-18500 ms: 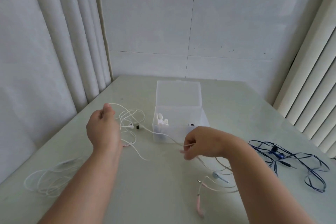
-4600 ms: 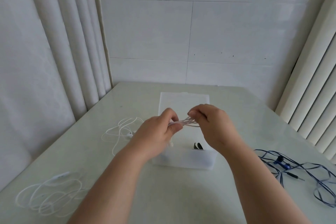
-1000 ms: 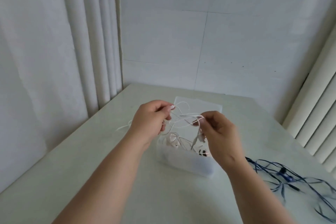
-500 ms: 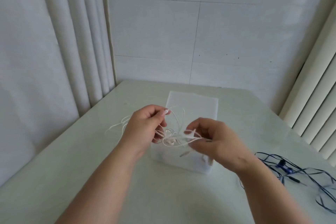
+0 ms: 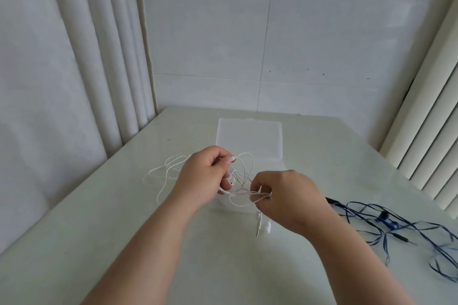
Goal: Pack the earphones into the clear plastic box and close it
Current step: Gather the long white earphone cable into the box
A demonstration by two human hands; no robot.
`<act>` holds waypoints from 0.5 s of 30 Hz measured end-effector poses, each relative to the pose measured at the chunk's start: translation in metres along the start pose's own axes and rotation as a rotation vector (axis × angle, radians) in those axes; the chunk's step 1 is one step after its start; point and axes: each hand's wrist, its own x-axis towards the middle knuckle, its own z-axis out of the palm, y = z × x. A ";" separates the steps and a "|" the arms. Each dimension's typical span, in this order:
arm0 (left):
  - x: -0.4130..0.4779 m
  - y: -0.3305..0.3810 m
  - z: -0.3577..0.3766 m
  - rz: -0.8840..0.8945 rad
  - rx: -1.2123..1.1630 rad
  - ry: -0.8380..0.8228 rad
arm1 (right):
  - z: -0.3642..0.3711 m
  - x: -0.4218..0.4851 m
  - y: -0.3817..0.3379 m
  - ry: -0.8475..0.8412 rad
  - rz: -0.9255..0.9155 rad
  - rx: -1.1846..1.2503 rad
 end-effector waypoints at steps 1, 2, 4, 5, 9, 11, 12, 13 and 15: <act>0.000 0.000 0.000 0.006 -0.010 0.002 | -0.001 0.000 0.000 -0.008 0.015 0.036; -0.001 0.001 0.000 0.008 -0.041 0.005 | -0.003 -0.001 0.002 -0.026 0.029 0.084; -0.001 0.003 -0.001 0.011 -0.120 0.026 | -0.009 -0.003 0.005 -0.108 0.047 0.214; -0.001 0.004 -0.003 0.018 -0.145 0.038 | -0.012 -0.005 0.007 -0.160 0.048 0.302; -0.001 0.007 -0.009 0.044 -0.223 0.026 | -0.023 -0.008 0.007 -0.149 -0.008 0.679; -0.002 0.009 -0.009 0.055 -0.255 0.020 | -0.025 -0.008 0.006 -0.092 0.006 0.715; -0.003 0.010 -0.009 0.060 -0.267 0.024 | -0.025 -0.008 0.006 -0.102 0.008 0.686; -0.003 0.010 -0.009 0.067 -0.272 0.032 | -0.026 -0.009 0.006 -0.133 0.004 0.657; -0.003 0.010 -0.010 0.082 -0.264 0.051 | -0.027 -0.010 0.006 -0.200 -0.014 0.652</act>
